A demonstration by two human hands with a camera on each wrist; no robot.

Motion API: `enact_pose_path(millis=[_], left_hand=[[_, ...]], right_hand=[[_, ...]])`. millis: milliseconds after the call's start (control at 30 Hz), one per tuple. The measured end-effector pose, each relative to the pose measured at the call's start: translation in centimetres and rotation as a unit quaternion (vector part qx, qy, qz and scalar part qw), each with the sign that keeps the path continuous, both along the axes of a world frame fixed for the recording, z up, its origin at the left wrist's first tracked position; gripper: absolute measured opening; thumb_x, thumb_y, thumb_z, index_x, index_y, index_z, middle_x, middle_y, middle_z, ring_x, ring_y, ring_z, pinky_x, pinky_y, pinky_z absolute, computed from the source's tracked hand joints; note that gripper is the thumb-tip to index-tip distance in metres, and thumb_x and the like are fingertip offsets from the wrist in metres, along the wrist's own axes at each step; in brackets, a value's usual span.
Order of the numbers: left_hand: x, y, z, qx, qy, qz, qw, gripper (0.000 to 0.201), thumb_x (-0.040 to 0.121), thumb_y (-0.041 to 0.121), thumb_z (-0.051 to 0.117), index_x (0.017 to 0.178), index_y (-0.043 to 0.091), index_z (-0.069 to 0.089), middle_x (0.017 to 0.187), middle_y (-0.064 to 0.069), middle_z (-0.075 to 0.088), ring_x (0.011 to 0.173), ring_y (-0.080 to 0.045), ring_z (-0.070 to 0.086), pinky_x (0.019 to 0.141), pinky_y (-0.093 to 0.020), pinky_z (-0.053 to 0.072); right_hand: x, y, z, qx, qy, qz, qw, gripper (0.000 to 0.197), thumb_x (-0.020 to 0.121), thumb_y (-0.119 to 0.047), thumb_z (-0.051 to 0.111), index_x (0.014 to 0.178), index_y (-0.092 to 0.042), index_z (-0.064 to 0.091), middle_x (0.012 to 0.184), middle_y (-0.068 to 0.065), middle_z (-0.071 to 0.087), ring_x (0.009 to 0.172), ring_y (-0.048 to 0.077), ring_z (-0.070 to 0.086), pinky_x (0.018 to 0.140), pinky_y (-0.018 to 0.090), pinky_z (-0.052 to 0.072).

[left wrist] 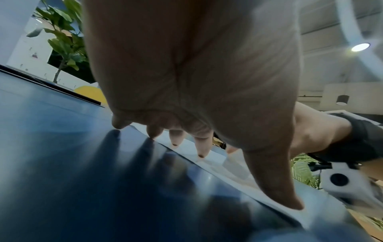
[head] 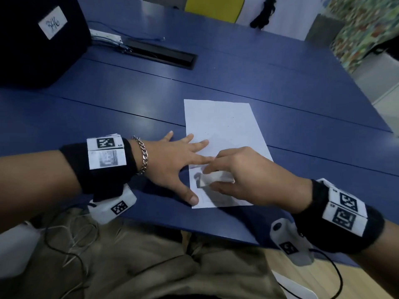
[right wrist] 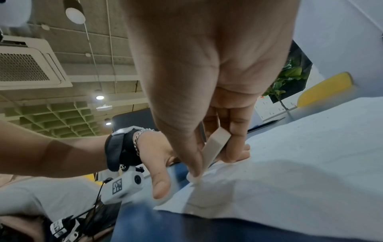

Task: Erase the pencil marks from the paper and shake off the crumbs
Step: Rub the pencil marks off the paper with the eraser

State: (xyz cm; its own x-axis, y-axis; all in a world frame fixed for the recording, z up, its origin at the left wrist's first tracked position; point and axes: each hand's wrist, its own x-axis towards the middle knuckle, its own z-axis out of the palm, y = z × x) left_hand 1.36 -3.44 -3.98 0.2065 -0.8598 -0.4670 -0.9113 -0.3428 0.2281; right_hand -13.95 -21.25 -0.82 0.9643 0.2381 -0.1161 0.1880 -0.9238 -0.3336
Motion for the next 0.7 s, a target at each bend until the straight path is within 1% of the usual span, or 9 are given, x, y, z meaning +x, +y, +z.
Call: enact_pose_path(millis=[67, 133, 267, 333, 400, 467, 533, 600, 700], left_hand=[[-0.3, 0.0, -0.3, -0.007, 0.002, 0.006, 1.000, 0.114, 0.068, 0.095, 0.061, 0.158, 0.064, -0.003, 0.173, 0.010, -0.024, 0.160, -0.028, -0.020, 0.120, -0.076, -0.009], [-0.5, 0.2, -0.5, -0.008, 0.000, 0.010, 1.000, 0.115, 0.068, 0.095, 0.062, 0.155, 0.066, -0.007, 0.172, 0.011, -0.026, 0.159, -0.027, -0.024, 0.119, -0.076, -0.010], [-0.7, 0.2, -1.2, 0.005, -0.016, 0.020, 1.000, 0.120, 0.064, 0.099, 0.058, 0.153, 0.066, -0.015, 0.168, 0.013, -0.035, 0.156, -0.027, -0.031, 0.116, -0.076, -0.016], [-0.7, 0.0, -1.2, 0.023, -0.020, 0.030, 0.999, 0.124, 0.061, 0.101, 0.057, 0.152, 0.067, -0.019, 0.166, 0.016, -0.038, 0.155, -0.028, -0.033, 0.115, -0.077, -0.017], [-0.7, -0.2, -1.1, 0.041, -0.023, 0.037, 0.998, 0.126, 0.058, 0.103, 0.056, 0.149, 0.068, -0.024, 0.163, 0.019, -0.042, 0.154, -0.028, -0.035, 0.114, -0.078, -0.017], [-0.7, -0.2, -1.1, 0.046, -0.026, 0.039, 0.998, 0.127, 0.056, 0.104, 0.055, 0.148, 0.068, -0.025, 0.162, 0.020, -0.043, 0.154, -0.027, -0.036, 0.114, -0.078, -0.016], [-0.8, -0.2, -1.1, 0.044, -0.032, 0.036, 0.998, 0.125, 0.056, 0.104, 0.055, 0.147, 0.069, -0.022, 0.162, 0.020, -0.043, 0.154, -0.028, -0.035, 0.115, -0.078, -0.014], [-0.8, -0.2, -1.1, 0.047, -0.034, 0.034, 0.998, 0.123, 0.055, 0.105, 0.053, 0.146, 0.069, -0.022, 0.161, 0.020, -0.045, 0.154, -0.028, -0.035, 0.115, -0.079, -0.013], [-0.7, -0.2, -1.2, 0.047, -0.031, 0.034, 0.998, 0.127, 0.054, 0.106, 0.053, 0.148, 0.069, -0.024, 0.161, 0.020, -0.044, 0.154, -0.028, -0.035, 0.115, -0.079, -0.014]], right_hand=[[0.3, 0.0, -0.3, 0.000, -0.007, 0.018, 1.000, 0.020, 0.095, -0.032, 0.069, 0.113, -0.036, 0.076, 0.095, -0.003, 0.069, 0.086, 0.015, 0.062, 0.081, 0.037, 0.050], [0.3, 0.0, -0.6, 0.009, -0.012, 0.014, 1.000, 0.020, 0.096, -0.034, 0.067, 0.114, -0.036, 0.075, 0.096, -0.002, 0.069, 0.085, 0.016, 0.063, 0.080, 0.038, 0.051], [-0.2, -0.1, -1.1, 0.013, -0.016, 0.027, 0.999, 0.026, 0.095, -0.032, 0.068, 0.120, -0.031, 0.074, 0.112, -0.005, 0.071, 0.097, 0.017, 0.067, 0.085, 0.037, 0.054], [-0.6, -0.1, -0.9, 0.010, -0.007, 0.070, 0.997, 0.020, 0.094, -0.030, 0.070, 0.113, -0.025, 0.076, 0.107, -0.005, 0.071, 0.092, 0.015, 0.065, 0.082, 0.034, 0.053], [-0.7, -0.2, -0.5, -0.004, 0.014, 0.105, 0.994, 0.019, 0.093, -0.033, 0.072, 0.109, -0.023, 0.077, 0.098, -0.004, 0.072, 0.088, 0.014, 0.064, 0.081, 0.033, 0.052], [-0.2, -0.4, -0.3, -0.010, 0.018, 0.110, 0.994, 0.021, 0.093, -0.035, 0.073, 0.109, -0.023, 0.078, 0.098, -0.005, 0.073, 0.089, 0.015, 0.064, 0.081, 0.033, 0.052], [0.6, -0.4, -0.4, -0.009, -0.008, 0.100, 0.995, 0.019, 0.092, -0.030, 0.073, 0.109, -0.025, 0.078, 0.101, -0.004, 0.074, 0.088, 0.015, 0.065, 0.080, 0.033, 0.051], [1.0, -0.3, -0.5, -0.014, -0.029, 0.095, 0.995, 0.019, 0.094, -0.030, 0.068, 0.109, -0.026, 0.078, 0.100, -0.004, 0.074, 0.088, 0.013, 0.063, 0.079, 0.034, 0.051], [0.0, -0.4, -0.3, -0.004, 0.002, 0.115, 0.993, 0.018, 0.095, -0.033, 0.067, 0.104, -0.022, 0.078, 0.095, -0.006, 0.071, 0.085, 0.011, 0.061, 0.077, 0.034, 0.052]])
